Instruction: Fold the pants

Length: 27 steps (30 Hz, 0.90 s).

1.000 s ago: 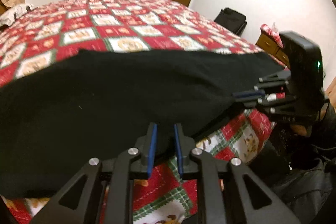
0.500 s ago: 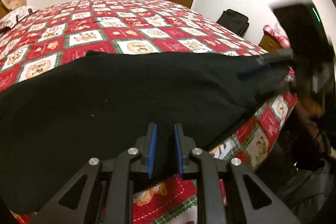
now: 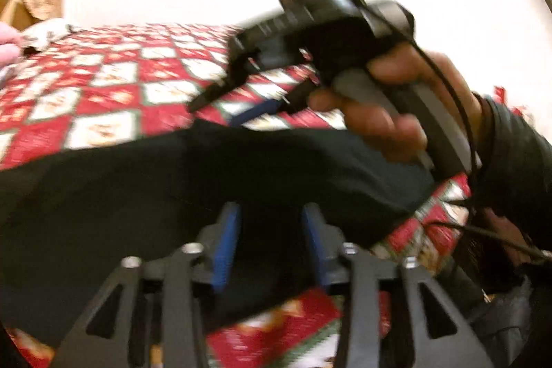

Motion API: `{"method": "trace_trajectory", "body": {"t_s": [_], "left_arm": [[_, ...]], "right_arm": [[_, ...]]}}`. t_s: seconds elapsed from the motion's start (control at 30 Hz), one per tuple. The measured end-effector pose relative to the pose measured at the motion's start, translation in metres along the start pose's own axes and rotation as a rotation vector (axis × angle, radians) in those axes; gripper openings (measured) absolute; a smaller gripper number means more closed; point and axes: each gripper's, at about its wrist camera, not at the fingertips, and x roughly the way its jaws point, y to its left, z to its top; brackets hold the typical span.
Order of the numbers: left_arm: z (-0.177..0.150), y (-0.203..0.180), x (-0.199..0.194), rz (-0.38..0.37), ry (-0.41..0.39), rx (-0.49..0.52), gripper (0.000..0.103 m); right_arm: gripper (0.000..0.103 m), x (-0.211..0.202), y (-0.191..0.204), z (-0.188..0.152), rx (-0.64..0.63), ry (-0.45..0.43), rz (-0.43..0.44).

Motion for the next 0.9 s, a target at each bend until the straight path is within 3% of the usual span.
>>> {"method": "trace_trajectory", "body": {"t_s": [0.03,0.1,0.23,0.33,0.47,0.63,0.7,0.9], "left_arm": [[0.0,0.006,-0.002,0.015,-0.01,-0.019,0.059],[-0.001,0.018,0.0,0.022,-0.002,-0.057,0.059],[-0.007,0.027,0.009,0.046,0.037,-0.089,0.059],[-0.005,0.022,0.009,0.072,0.046,-0.059,0.059],[-0.007,0.022,0.012,0.083,0.056,-0.053,0.06],[-0.008,0.017,0.014,0.107,0.069,-0.026,0.061],[-0.008,0.017,0.015,0.107,0.071,-0.028,0.061],[-0.007,0.016,0.016,0.109,0.073,-0.024,0.065]], "right_arm": [[0.057,0.004,0.003,0.001,-0.01,-0.002,-0.023],[0.033,0.011,0.004,0.003,-0.012,0.008,-0.039],[0.016,0.018,-0.007,0.002,0.044,0.025,-0.011],[0.006,0.009,-0.011,0.001,0.059,-0.019,-0.012],[0.004,-0.016,-0.009,0.006,0.069,-0.107,-0.004],[0.0,-0.013,-0.028,0.016,0.103,-0.115,-0.129],[0.0,-0.007,-0.042,0.015,0.134,-0.075,-0.09],[0.003,-0.028,-0.025,-0.014,0.002,-0.101,-0.049]]}}
